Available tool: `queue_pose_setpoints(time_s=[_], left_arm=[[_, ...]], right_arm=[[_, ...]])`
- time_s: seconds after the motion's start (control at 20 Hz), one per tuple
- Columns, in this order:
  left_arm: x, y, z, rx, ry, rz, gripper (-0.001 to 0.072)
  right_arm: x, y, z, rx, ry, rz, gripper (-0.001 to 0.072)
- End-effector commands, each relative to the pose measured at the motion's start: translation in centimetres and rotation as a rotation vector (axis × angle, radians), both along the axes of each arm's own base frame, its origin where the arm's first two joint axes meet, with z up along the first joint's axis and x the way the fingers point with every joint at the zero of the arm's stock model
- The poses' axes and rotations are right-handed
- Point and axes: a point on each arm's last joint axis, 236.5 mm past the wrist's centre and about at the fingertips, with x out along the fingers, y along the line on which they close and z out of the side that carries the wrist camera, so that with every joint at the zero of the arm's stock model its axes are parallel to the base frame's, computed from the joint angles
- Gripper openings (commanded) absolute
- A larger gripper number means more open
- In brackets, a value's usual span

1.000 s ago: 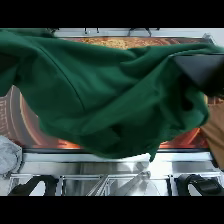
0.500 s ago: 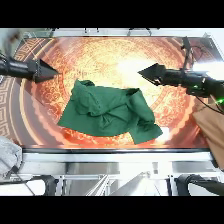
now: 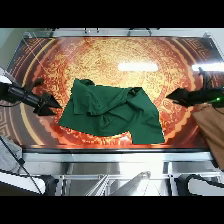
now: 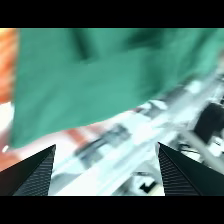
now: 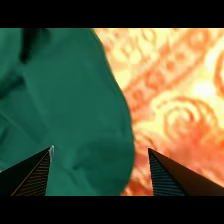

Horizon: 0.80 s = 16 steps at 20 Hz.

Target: Fold the shirts.

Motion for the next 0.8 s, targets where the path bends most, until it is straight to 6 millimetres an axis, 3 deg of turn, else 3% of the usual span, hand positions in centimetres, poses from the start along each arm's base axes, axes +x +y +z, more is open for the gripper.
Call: queue_pose_setpoints(time_s=[0.0,0.15,0.25,0.3,0.35,0.4,0.45,0.5,0.55,0.6,0.65,0.7,0.75], left_arm=[[-2.5,2.1,-4.3,0.146,0.054,0.007,0.0718],[-3.2,1.3,-6.2,0.156,0.07,0.008,0.0717],[-3.6,0.4,-7.1,0.143,0.101,-0.022,0.0708],[-3.8,-0.3,-7.6,0.133,0.116,-0.037,0.07],[-3.9,-0.9,-7.8,0.125,0.127,-0.06,0.0579],[-3.8,-1.4,-7.9,0.121,0.132,-0.083,0.0503],[-3.6,-1.8,-7.9,0.12,0.131,-0.104,0.0479],[-3.1,-2.2,-8.0,0.124,0.118,-0.119,0.0388],[-2.5,-2.7,-8.0,0.127,0.088,-0.148,0.0158],[-1.9,-2.9,-7.9,0.132,0.056,-0.168,0.0012],[-1.1,-3.0,-7.8,0.145,0.029,-0.17,0.002],[-0.5,-2.9,-7.6,0.152,0.008,-0.168,0.002],[-0.1,-2.7,-7.2,0.159,-0.009,-0.161,0.002]], right_arm=[[-3.1,-0.1,-5.0,-0.013,0.156,0.022,0.0668],[-4.3,2.4,-7.6,0.029,0.246,0.082,0.0657],[-4.6,4.9,-8.5,0.061,0.259,0.135,0.052],[-4.7,6.2,-8.7,0.084,0.264,0.154,0.0517],[-4.7,7.5,-8.7,0.106,0.259,0.179,0.0517],[-4.7,8.6,-8.7,0.126,0.253,0.195,0.0507],[-4.6,9.5,-8.6,0.144,0.246,0.205,0.0505],[-4.4,10.1,-8.3,0.163,0.232,0.21,0.0503],[-4.1,10.4,-8.0,0.179,0.223,0.203,0.0455],[-3.9,10.5,-7.7,0.186,0.211,0.21,0.0308],[-3.8,10.4,-7.3,0.192,0.201,0.223,0.0229],[-3.8,10.3,-6.9,0.198,0.196,0.225,0.0227],[-3.7,10.1,-6.5,0.203,0.188,0.229,0.0128]])
